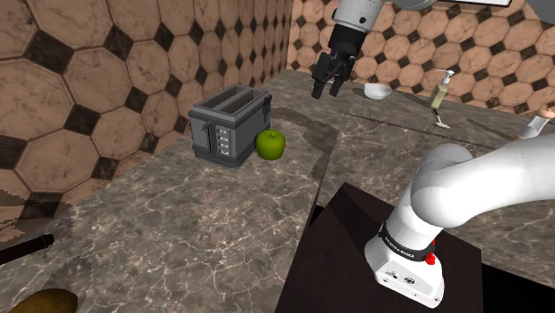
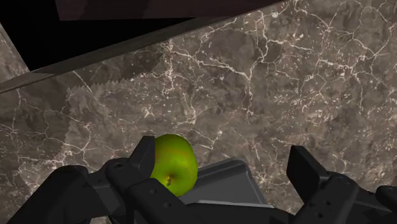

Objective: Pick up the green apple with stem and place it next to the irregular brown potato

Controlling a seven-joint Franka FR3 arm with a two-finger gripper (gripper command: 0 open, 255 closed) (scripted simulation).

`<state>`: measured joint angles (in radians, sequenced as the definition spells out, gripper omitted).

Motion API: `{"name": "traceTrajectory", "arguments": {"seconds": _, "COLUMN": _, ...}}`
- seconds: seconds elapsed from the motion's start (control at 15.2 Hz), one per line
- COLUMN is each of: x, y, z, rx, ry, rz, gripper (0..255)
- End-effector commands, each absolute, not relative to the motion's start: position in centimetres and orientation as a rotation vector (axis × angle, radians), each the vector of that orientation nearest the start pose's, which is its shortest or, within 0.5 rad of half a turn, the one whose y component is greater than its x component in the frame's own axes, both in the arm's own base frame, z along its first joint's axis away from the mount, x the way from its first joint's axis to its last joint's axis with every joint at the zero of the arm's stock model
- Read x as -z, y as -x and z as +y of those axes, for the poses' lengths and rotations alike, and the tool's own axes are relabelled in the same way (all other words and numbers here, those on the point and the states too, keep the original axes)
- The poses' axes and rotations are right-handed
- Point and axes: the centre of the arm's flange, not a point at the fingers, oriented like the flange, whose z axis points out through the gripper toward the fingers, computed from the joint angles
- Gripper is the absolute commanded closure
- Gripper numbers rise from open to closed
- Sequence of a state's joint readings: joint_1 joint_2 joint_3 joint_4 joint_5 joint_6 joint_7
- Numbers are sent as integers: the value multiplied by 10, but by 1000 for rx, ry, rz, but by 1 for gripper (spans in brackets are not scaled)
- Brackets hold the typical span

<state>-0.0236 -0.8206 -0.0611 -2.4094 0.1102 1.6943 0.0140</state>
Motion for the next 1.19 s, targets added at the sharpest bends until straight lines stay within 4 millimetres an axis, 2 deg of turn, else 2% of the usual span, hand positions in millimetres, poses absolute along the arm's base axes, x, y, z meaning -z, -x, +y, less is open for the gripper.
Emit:
{"name": "traceTrajectory", "arguments": {"seconds": 0.0, "x": -588, "y": -309, "z": -21, "rx": 162, "ry": 2982, "rz": 134, "gripper": 0}}
{"name": "traceTrajectory", "arguments": {"seconds": 0.53, "x": -530, "y": -411, "z": -33, "rx": 2, "ry": 3023, "rz": 158, "gripper": 0}}
{"name": "traceTrajectory", "arguments": {"seconds": 1.12, "x": -452, "y": -517, "z": -51, "rx": -183, "ry": 3059, "rz": 186, "gripper": 0}}
